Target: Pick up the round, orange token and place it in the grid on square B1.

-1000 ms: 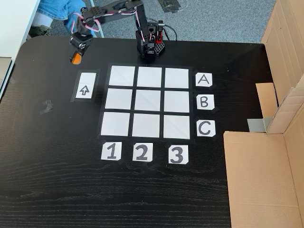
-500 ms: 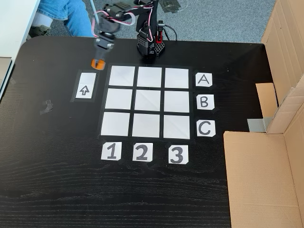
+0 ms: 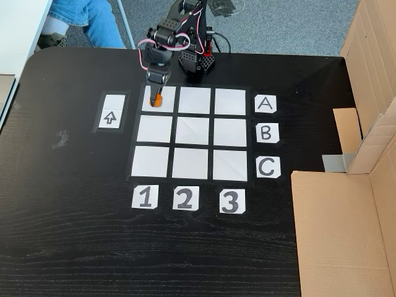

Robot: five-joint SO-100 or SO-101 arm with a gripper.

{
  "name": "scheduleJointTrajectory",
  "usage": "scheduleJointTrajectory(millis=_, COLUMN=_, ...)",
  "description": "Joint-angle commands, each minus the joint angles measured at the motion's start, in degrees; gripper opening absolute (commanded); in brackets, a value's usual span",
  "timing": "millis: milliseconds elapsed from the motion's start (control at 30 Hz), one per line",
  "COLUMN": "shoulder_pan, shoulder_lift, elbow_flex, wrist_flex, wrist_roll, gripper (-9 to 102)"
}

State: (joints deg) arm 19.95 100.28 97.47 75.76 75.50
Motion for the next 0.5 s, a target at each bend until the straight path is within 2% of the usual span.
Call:
scheduleJointTrajectory(millis=0, shoulder_pan=1.8, shoulder_lift=-1.2, elbow_flex=0.0, wrist_flex=-1.6, wrist_roll=1.4, gripper=-1)
scheduleJointTrajectory(millis=467, shoulder_pan=5.0, shoulder_lift=-11.5, elbow_flex=0.0, wrist_flex=-6.9, wrist_roll=3.9, gripper=-1)
